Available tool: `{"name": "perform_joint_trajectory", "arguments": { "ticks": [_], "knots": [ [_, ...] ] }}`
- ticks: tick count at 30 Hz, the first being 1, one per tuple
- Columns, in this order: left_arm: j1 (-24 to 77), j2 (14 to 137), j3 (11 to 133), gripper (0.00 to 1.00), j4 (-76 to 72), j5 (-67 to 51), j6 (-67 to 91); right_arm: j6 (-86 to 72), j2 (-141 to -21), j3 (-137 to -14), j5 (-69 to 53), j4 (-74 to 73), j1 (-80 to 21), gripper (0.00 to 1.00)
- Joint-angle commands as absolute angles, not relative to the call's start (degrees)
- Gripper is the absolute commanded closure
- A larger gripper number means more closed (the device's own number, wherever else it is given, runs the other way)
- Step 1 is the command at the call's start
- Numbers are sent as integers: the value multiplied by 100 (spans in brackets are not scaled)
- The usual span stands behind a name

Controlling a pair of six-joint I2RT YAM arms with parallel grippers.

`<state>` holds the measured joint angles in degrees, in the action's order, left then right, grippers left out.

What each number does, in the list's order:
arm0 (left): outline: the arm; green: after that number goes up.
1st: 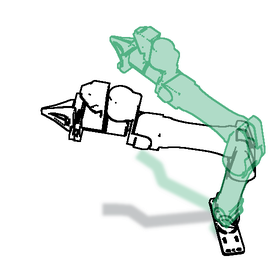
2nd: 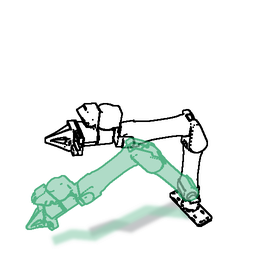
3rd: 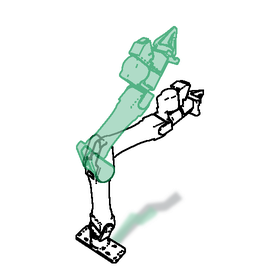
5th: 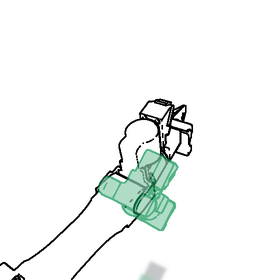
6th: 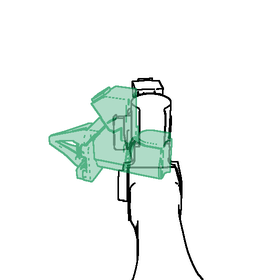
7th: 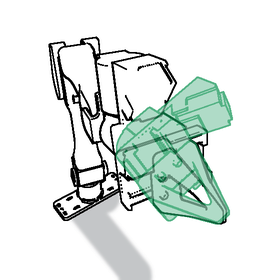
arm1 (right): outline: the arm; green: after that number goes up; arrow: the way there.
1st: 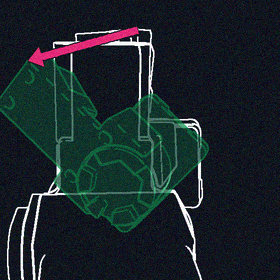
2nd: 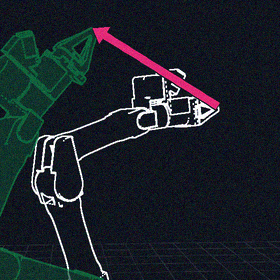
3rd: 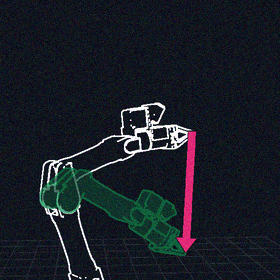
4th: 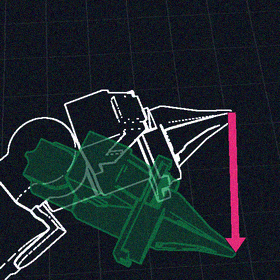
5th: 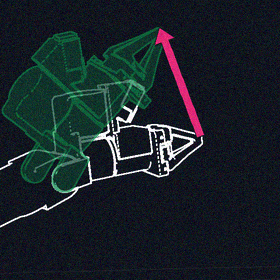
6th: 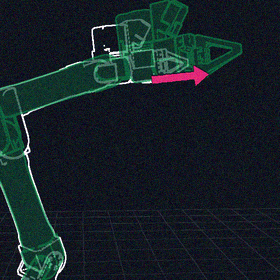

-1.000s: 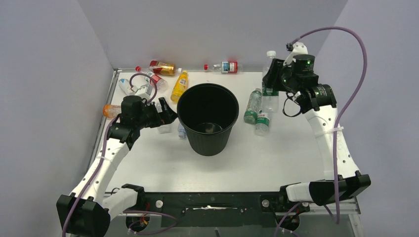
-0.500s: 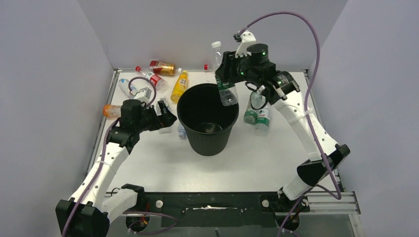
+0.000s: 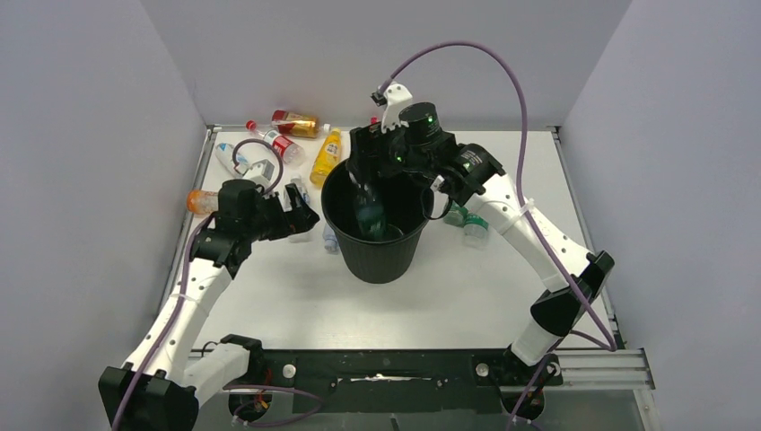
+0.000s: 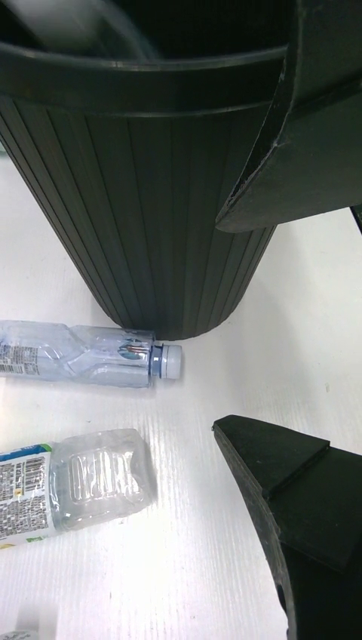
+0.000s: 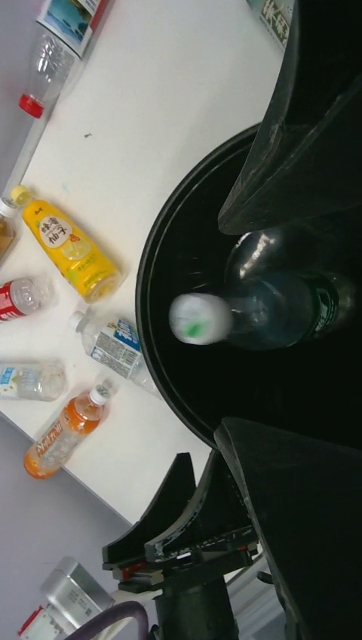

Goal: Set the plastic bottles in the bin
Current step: Place the plastic bottle in the trash bin.

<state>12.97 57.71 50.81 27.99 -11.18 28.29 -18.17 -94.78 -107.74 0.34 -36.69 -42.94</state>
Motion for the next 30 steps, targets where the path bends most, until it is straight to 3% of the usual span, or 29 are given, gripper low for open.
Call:
{"name": "perform_joint_trajectory", "arguments": {
  "ticks": [1,12,22,30],
  "knots": [
    [1308,5685,5659,5,3101,-1213,2779,-1846,-8993,-10776,226,-3614,-4376,2],
    [1303,6028,6377,5,3645,-1259,2626,-2035,-8209,-10742,541,-4185,-4226,2],
    [1036,6545,6450,5,3380,-405,2582,-2539,-6871,-8629,-135,-3664,-2690,2],
    [840,7280,6749,5,2958,145,2476,-2378,-6779,-7984,-82,-3439,-2296,2]
  ]
}}
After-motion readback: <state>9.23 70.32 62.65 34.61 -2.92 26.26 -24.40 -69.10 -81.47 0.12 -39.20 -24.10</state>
